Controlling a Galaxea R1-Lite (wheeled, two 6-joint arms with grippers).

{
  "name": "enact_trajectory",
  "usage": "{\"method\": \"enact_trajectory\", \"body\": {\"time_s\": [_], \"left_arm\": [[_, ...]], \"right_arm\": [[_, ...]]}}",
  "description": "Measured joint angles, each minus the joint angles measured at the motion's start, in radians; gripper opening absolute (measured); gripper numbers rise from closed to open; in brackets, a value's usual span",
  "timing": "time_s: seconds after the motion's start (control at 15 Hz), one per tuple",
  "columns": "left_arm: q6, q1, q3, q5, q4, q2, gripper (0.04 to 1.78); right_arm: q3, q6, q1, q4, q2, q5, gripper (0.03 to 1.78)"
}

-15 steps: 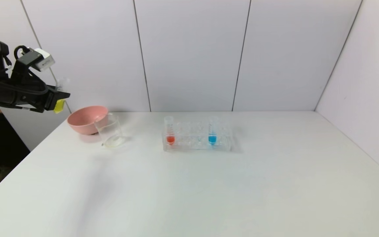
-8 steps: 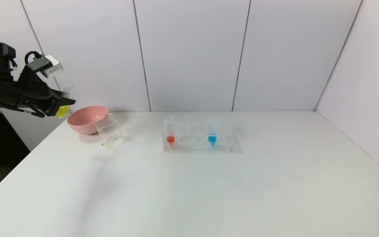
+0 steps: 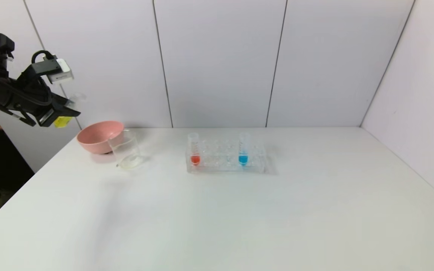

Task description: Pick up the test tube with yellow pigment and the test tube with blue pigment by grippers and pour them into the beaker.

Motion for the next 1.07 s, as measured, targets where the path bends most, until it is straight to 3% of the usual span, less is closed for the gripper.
{"method": "enact_trajectory", "body": {"time_s": [0.27, 1.07], "left_arm": [[0.106, 0.014, -0.158, 0.003, 0.174, 0.062, 0.44], [0.163, 0.016, -0.194, 0.019, 0.176, 0.14, 0.44]], "right_arm": [[0.0, 0.0, 0.0, 0.0, 0.0, 0.0, 1.77], [0.0, 0.0, 0.0, 0.0, 0.0, 0.0, 1.77]]}}
